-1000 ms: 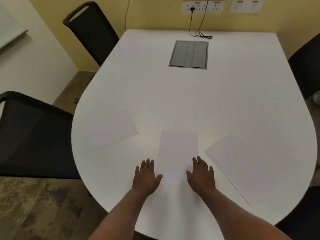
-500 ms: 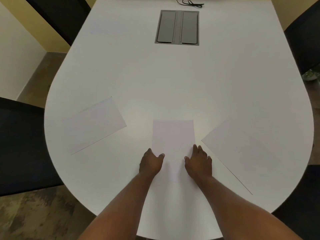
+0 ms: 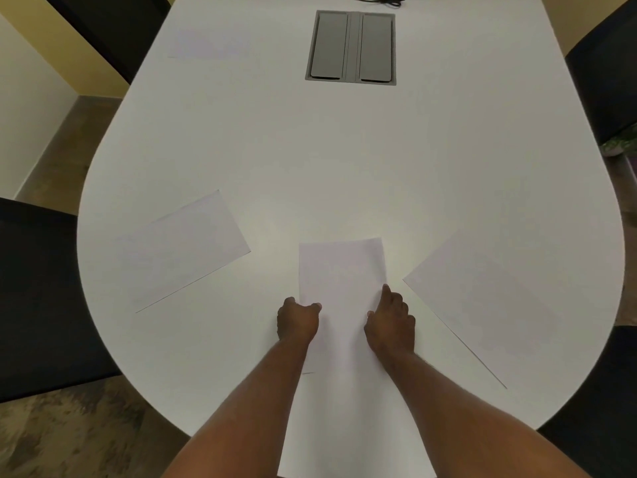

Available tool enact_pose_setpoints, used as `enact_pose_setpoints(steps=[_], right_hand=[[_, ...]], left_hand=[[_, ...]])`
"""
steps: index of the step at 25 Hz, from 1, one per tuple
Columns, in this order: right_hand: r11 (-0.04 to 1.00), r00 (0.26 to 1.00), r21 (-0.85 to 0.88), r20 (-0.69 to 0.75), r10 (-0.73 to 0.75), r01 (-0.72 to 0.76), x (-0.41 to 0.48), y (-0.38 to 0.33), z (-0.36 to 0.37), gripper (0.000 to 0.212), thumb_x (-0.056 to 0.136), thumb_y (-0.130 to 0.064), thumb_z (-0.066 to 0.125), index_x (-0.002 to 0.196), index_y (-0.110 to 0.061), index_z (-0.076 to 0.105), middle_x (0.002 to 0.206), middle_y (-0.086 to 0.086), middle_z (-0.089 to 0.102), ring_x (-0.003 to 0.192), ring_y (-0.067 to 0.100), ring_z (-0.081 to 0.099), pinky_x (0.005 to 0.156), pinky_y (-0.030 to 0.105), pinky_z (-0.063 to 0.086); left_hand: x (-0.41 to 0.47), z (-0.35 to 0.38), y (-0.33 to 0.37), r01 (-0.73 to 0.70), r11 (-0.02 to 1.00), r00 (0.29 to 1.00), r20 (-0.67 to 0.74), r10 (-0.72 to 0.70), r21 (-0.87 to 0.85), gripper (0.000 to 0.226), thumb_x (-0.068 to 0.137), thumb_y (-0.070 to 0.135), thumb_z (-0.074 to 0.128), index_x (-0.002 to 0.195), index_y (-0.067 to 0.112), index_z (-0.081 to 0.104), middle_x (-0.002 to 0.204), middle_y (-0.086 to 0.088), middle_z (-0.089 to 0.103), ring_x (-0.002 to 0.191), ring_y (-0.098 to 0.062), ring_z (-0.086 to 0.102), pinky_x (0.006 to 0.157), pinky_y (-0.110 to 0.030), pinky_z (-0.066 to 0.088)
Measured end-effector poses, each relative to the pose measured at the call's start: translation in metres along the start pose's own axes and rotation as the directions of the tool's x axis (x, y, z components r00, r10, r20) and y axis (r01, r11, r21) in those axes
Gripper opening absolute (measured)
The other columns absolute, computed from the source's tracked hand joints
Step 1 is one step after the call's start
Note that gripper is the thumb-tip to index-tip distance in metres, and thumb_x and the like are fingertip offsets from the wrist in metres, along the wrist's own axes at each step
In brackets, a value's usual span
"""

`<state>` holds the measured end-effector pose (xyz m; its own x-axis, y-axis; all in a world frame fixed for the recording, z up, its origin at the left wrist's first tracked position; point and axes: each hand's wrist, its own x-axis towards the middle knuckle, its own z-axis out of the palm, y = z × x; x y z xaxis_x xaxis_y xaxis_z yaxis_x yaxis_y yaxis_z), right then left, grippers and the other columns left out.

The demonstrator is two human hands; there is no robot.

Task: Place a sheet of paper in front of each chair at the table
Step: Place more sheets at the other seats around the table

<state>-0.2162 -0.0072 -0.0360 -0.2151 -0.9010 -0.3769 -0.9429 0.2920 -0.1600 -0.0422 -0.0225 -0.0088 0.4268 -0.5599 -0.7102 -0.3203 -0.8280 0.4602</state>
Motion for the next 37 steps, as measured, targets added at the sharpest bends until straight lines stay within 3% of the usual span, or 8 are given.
enact_pose_setpoints(steps=[3,8,14,23,26,37], right_hand=[[0.996,0.996,0.040,-0.026,0.081,-0.080,0.003,-0.002,0.002,0.057,0.096,-0.021,0.053,0.148,-0.011,0.031,0.125,0.010,0.053,0.111,0.028,0.057,0.084,0.042,0.046],[0.989,0.990,0.053,-0.022,0.138,-0.136,0.004,-0.003,0.006,0.031,0.093,-0.012,0.047,0.124,-0.015,0.048,0.114,0.006,0.060,0.102,0.026,0.064,0.081,0.039,0.043],[0.977,0.985,0.154,-0.070,0.158,-0.146,0.000,0.001,-0.017,0.023,0.096,-0.015,0.047,0.117,-0.016,0.058,0.114,0.005,0.059,0.101,0.027,0.064,0.087,0.040,0.042],[0.953,0.943,0.274,-0.263,0.202,-0.128,-0.033,0.002,-0.106,0.012,0.097,-0.017,0.049,0.105,-0.017,0.058,0.106,0.004,0.061,0.095,0.027,0.064,0.081,0.038,0.042],[0.946,0.918,0.300,-0.327,0.226,-0.125,-0.047,0.011,-0.136,0.012,0.097,-0.016,0.049,0.104,-0.017,0.058,0.106,0.003,0.061,0.095,0.027,0.064,0.080,0.038,0.040],[0.922,0.780,0.361,-0.534,0.327,-0.139,-0.093,0.092,-0.230,0.010,0.098,-0.016,0.047,0.101,-0.017,0.056,0.105,0.004,0.062,0.092,0.028,0.063,0.081,0.040,0.039]], left_hand=[[0.010,-0.004,-0.007,0.016,1.000,1.000,0.017,-0.016,-0.005,0.062,0.090,0.029,0.070,0.144,0.005,0.050,0.146,-0.012,0.056,0.135,-0.031,0.052,0.108,-0.036,0.041],[0.015,-0.006,-0.012,-0.022,0.995,1.000,0.008,0.022,0.100,0.023,0.087,0.021,0.071,0.105,0.012,0.079,0.112,-0.011,0.076,0.110,-0.031,0.068,0.091,-0.032,0.053],[0.006,-0.022,-0.008,-0.049,0.992,0.998,-0.019,0.052,0.116,0.022,0.089,0.023,0.069,0.104,0.011,0.080,0.113,-0.012,0.076,0.110,-0.032,0.068,0.090,-0.032,0.052],[-0.055,-0.061,0.033,-0.264,0.964,0.964,-0.019,0.264,-0.004,0.005,0.088,0.023,0.072,0.084,0.019,0.071,0.095,-0.004,0.074,0.093,-0.024,0.065,0.078,-0.027,0.044],[-0.078,-0.066,0.053,-0.346,0.938,0.938,0.004,0.346,-0.033,0.007,0.087,0.022,0.072,0.081,0.018,0.073,0.085,-0.004,0.074,0.093,-0.028,0.070,0.078,-0.031,0.050],[-0.176,-0.038,0.118,-0.587,0.804,0.799,0.095,0.594,-0.095,0.011,0.084,0.023,0.068,0.074,0.020,0.071,0.080,0.000,0.074,0.082,-0.025,0.071,0.077,-0.036,0.056]])
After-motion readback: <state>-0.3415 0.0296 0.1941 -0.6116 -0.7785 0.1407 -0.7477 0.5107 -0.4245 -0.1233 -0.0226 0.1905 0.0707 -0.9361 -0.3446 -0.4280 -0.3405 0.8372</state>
